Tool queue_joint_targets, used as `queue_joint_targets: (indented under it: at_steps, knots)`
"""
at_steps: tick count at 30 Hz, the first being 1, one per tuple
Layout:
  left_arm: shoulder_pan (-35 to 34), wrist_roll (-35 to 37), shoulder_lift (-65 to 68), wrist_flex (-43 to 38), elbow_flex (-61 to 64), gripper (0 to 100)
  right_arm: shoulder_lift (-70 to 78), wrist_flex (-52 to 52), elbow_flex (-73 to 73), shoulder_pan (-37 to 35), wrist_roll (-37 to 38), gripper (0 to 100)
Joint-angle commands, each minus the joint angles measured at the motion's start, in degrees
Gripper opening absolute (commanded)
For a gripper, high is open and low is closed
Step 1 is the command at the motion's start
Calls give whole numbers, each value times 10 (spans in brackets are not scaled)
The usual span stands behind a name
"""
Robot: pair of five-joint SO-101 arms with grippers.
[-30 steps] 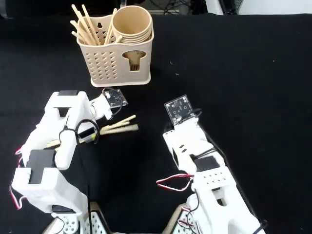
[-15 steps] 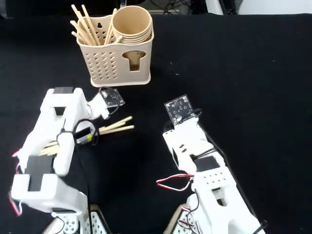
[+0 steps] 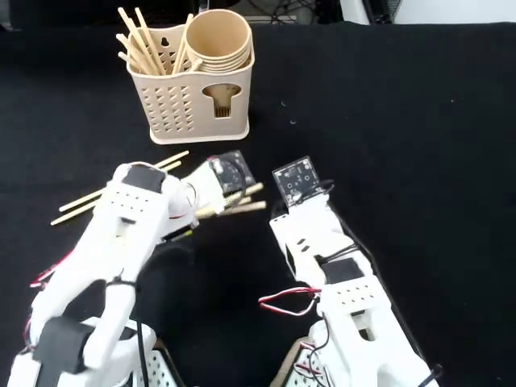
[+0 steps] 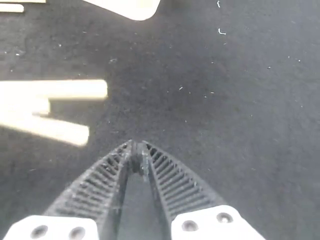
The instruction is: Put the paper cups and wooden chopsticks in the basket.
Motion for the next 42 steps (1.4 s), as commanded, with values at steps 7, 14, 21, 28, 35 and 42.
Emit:
queue_joint_targets:
  at_steps: [7,14,21,28,35,42]
  knots:
    - [-48,105,-109,-87,-2,30,-12,-16,-6,54,-65,15]
    - [-36,156,-173,-171,36,30,-12,-16,-6,52,-64,15]
    - [-34,193,-265,-192,30,30,-12,-17,-6,52,-63,15]
    - [-34,202,-342,-240,60,30,-12,-17,-6,52,-63,15]
    - [-36,215,-357,-244,87,30,-12,-17,-6,52,-63,15]
    - [-32,289,-357,-272,42,30,-11,-17,-6,52,-63,15]
